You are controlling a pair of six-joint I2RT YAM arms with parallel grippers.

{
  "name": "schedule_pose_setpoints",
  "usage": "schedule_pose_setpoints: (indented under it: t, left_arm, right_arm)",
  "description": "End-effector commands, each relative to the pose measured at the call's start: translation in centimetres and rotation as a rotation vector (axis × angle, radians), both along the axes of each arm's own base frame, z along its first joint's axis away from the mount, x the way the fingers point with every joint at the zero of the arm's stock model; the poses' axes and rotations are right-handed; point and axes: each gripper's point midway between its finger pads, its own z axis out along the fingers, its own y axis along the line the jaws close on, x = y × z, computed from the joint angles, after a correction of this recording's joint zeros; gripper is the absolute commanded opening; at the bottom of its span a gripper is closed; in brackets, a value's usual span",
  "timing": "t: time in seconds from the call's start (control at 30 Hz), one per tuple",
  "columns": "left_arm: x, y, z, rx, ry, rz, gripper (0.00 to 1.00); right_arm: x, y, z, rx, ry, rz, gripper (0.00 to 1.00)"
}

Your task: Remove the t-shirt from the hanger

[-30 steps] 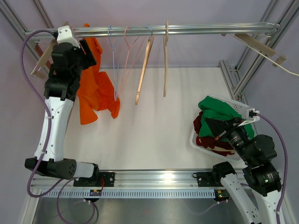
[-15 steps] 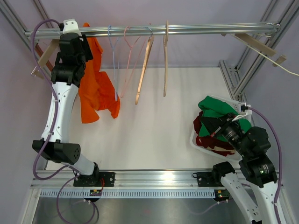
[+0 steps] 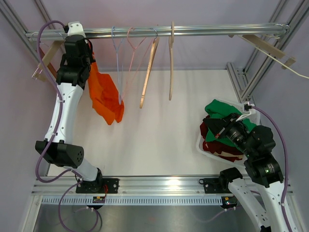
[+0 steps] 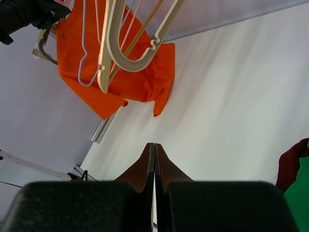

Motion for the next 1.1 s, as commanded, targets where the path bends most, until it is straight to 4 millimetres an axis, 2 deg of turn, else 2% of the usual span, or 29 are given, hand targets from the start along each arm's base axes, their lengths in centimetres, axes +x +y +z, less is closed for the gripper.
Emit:
schedule_pose_setpoints:
  t: [0.0,0.07,0.17,0.3,0.33,0.37,0.43,0.47,0.57,0.6,0.67,0.7,0.77,0.83,0.87,0.9,0.93,0.97,1.03,1.07]
  left_arm:
    - [-1.5,0.2,5.2,-0.02,-0.166,-0.004,0.0]
    - [-2.0,-0.8,7.2,-0.026,-0.228,-0.073,0.0]
    - [-2.8,-1.8,9.1,-0.039,-0.285,-0.136,0.0]
    - [-3.6,-2.9,10.1,-0.024,-0.335,-0.21,0.0]
    - [-3.7,-3.5,10.1,-0.019,-0.343,-0.246,0.0]
    - [-3.5,-3.6,9.2,-0.017,-0.332,-0.254,0.0]
    - [-4.3,-3.8,9.2,-0.021,-0.34,-0.268,0.0]
    - [-4.2,-3.9,8.2,-0.025,-0.331,-0.275,0.0]
    - [-5.6,-4.0,8.6,-0.035,-0.369,-0.281,0.0]
    - [-5.7,-4.0,7.7,-0.043,-0.356,-0.282,0.0]
    - [-6.7,-4.1,8.0,-0.06,-0.371,-0.29,0.0]
    - [-6.8,-4.3,7.2,-0.067,-0.355,-0.299,0.0]
    - [-8.1,-4.2,7.2,-0.094,-0.369,-0.291,0.0]
    - [-8.7,-4.0,5.6,-0.114,-0.338,-0.279,0.0]
    - [-9.7,-4.0,5.8,-0.135,-0.351,-0.276,0.0]
    - [-10.4,-3.9,5.7,-0.146,-0.351,-0.272,0.0]
    - [-10.7,-3.9,4.3,-0.157,-0.322,-0.269,0.0]
    - [-12.4,-3.9,5.0,-0.186,-0.35,-0.271,0.0]
    - [-14.1,-4.4,3.7,-0.221,-0.314,-0.296,0.0]
    - [-15.1,-4.7,3.7,-0.256,-0.316,-0.306,0.0]
  right_arm:
    - [-0.4,0.7,1.1,-0.004,-0.05,0.054,0.0]
    - [-0.4,0.8,1.1,0.0,-0.047,0.057,0.0]
    - [-0.5,0.8,1.1,0.006,-0.045,0.063,0.0]
    - [-0.5,0.8,1.1,0.006,-0.045,0.059,0.0]
    - [-0.4,0.8,0.9,0.004,-0.04,0.057,0.0]
    - [-0.3,0.8,0.8,0.004,-0.035,0.059,0.0]
    - [-0.2,1.0,0.6,0.005,-0.031,0.066,0.0]
    - [-0.1,1.1,0.5,0.003,-0.028,0.072,0.0]
    - [0.0,1.6,0.4,0.002,-0.024,0.105,0.0]
    - [0.2,1.9,0.2,0.0,-0.016,0.118,0.0]
    - [0.4,2.4,-0.2,0.001,-0.002,0.143,0.0]
    - [0.4,2.6,-0.1,0.002,-0.008,0.151,0.0]
    - [0.3,3.7,-0.4,0.004,0.006,0.189,0.01]
    - [0.3,4.6,-0.2,0.009,-0.005,0.199,0.02]
    - [-0.5,6.3,-0.3,0.003,-0.003,0.263,0.02]
    - [-0.1,6.7,-0.3,-0.004,-0.006,0.235,0.03]
    - [-0.4,7.6,-0.3,-0.015,-0.009,0.252,0.04]
    - [-1.7,9.8,-0.7,-0.03,0.003,0.329,0.04]
    - [-1.8,11.4,0.5,-0.031,-0.033,0.322,0.06]
    - [-2.7,13.5,0.5,-0.043,-0.04,0.356,0.07]
